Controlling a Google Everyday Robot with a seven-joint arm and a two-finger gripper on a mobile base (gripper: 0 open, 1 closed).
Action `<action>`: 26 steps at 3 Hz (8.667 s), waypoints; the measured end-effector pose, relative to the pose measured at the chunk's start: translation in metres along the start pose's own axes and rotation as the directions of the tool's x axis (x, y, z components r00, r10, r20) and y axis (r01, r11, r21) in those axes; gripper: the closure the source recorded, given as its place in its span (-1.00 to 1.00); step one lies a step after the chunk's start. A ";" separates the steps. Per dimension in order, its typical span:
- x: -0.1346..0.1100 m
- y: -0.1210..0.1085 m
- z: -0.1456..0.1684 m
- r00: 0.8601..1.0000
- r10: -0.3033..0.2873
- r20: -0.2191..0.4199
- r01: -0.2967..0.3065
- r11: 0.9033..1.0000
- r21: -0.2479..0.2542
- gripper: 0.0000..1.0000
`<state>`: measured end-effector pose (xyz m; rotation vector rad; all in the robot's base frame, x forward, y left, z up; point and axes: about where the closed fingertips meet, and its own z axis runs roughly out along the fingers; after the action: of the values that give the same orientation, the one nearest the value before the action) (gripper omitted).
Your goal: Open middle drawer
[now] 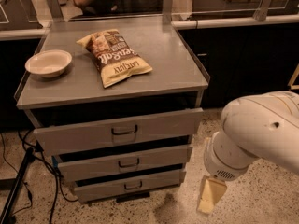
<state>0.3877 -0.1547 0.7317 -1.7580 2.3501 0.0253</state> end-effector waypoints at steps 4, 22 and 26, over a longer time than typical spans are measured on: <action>-0.040 0.078 0.114 0.996 0.012 0.087 0.001 0.989 -0.149 -1.00; -0.135 -0.114 0.324 0.930 0.113 0.351 -0.149 0.986 0.076 -1.00; -0.155 -0.123 0.355 0.936 0.071 0.344 -0.096 0.994 0.056 -1.00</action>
Offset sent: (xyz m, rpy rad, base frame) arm -0.0632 0.0515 -0.1192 0.0889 0.1479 -0.0316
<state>0.6008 0.0054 0.4248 -1.4811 2.1417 0.2363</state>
